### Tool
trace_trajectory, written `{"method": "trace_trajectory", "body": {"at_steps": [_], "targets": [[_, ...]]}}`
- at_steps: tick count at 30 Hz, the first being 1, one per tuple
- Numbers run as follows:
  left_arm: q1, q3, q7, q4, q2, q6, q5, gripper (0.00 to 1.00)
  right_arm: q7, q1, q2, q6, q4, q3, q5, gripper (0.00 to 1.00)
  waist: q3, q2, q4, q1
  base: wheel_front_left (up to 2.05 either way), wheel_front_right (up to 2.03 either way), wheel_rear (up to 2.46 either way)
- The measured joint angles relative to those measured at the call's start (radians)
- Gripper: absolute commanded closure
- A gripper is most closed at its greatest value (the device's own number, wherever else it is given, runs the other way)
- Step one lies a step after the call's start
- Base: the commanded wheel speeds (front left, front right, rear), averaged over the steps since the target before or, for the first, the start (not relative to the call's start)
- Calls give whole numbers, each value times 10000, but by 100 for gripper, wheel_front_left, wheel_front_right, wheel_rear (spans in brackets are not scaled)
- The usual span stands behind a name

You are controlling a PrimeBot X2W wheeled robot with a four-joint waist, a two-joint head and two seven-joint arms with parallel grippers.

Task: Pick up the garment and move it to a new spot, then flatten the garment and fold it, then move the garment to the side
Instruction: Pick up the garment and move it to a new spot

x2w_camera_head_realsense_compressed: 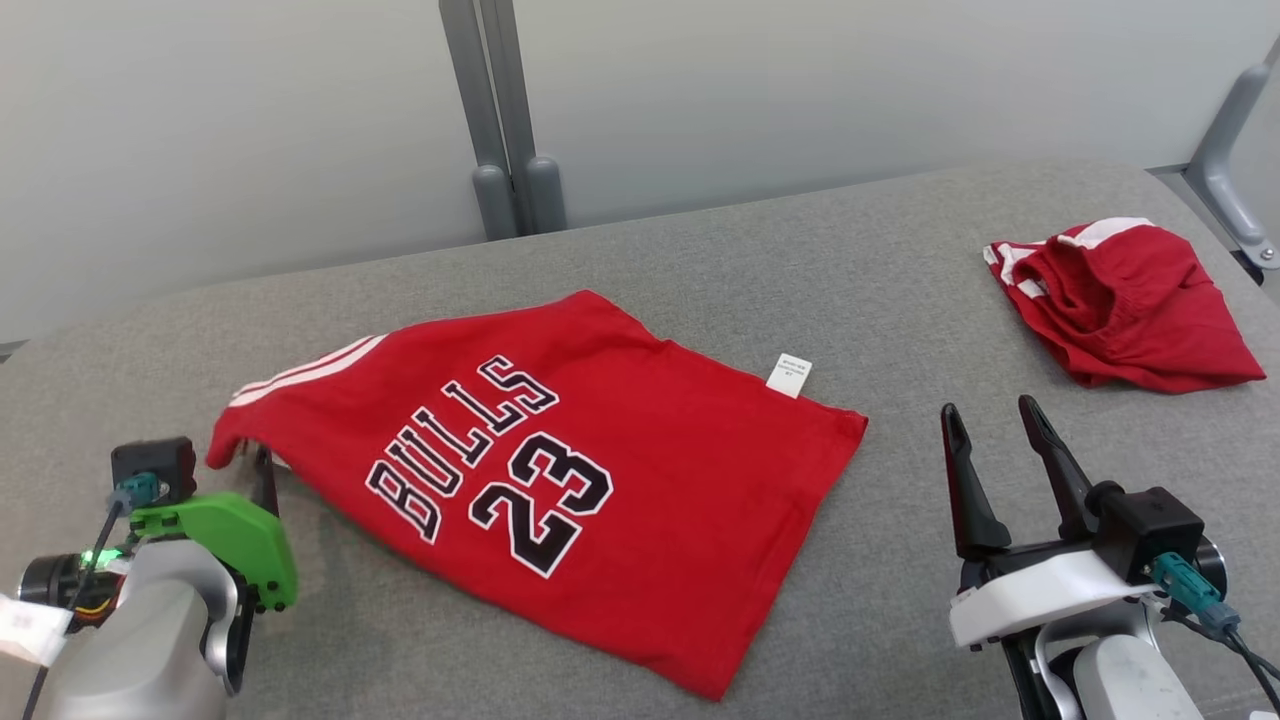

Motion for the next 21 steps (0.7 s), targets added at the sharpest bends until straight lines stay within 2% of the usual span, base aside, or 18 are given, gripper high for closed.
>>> {"method": "trace_trajectory", "body": {"at_steps": [4, 11, 16, 21], "targets": [[352, 569, 0, -836, 117, 86, 86, 0, 0, 43, 0, 0, 6, -161, -38, 0, -57, 0, 117, 0, 0, 0, 0], [1615, 1906, -15, -3206, 188, 205, 886, 0, -2, 153, 2, 0, 35, -251, -94, 0, -223, 0, 382, 0, 0, 0, 0], [3018, 2846, -17, -5120, -88, 362, 1659, 0, -2, 233, 0, 0, 79, -249, -198, 0, -347, 0, 535, 0, 0, 0, 0], [4698, 4138, -15, -6978, -729, 621, 2380, 0, 0, 476, 2, 0, 90, -192, -245, 0, -461, 0, 660, 0, 0, 0, 0]]}}
